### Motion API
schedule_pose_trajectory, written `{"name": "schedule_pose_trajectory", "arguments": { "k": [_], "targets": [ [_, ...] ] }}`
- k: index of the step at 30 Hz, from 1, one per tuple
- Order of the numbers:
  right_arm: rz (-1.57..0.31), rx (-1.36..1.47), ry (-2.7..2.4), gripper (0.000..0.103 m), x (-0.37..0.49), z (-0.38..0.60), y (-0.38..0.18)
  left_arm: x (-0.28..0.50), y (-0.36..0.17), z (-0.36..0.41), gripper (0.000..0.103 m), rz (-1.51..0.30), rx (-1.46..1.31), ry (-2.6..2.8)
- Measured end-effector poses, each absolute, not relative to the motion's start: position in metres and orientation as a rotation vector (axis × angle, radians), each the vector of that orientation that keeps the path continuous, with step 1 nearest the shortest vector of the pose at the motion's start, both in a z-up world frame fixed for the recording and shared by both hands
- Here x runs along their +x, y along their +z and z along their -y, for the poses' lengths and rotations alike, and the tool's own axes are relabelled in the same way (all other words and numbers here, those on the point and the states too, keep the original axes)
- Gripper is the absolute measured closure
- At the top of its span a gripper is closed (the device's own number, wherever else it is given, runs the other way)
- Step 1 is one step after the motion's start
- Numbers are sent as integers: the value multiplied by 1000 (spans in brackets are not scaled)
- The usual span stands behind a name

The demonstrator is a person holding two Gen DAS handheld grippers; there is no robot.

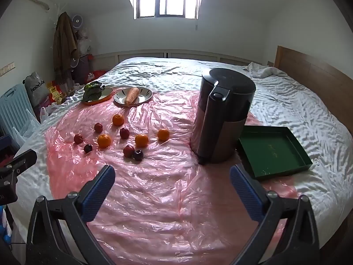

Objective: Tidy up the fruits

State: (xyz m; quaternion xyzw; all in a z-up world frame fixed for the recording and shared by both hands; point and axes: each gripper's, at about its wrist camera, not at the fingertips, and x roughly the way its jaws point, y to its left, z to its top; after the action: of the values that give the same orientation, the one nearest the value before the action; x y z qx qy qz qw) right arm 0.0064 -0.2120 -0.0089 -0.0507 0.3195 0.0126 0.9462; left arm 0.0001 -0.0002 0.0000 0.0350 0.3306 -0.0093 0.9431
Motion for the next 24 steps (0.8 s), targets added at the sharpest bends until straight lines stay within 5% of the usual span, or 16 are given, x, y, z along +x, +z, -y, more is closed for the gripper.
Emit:
{"name": "schedule_pose_trajectory", "arguments": {
  "k": [24],
  "targets": [
    [-645,-95,28,0,6,214,-8,0,0,0,1,-679,74,-16]
  ]
}}
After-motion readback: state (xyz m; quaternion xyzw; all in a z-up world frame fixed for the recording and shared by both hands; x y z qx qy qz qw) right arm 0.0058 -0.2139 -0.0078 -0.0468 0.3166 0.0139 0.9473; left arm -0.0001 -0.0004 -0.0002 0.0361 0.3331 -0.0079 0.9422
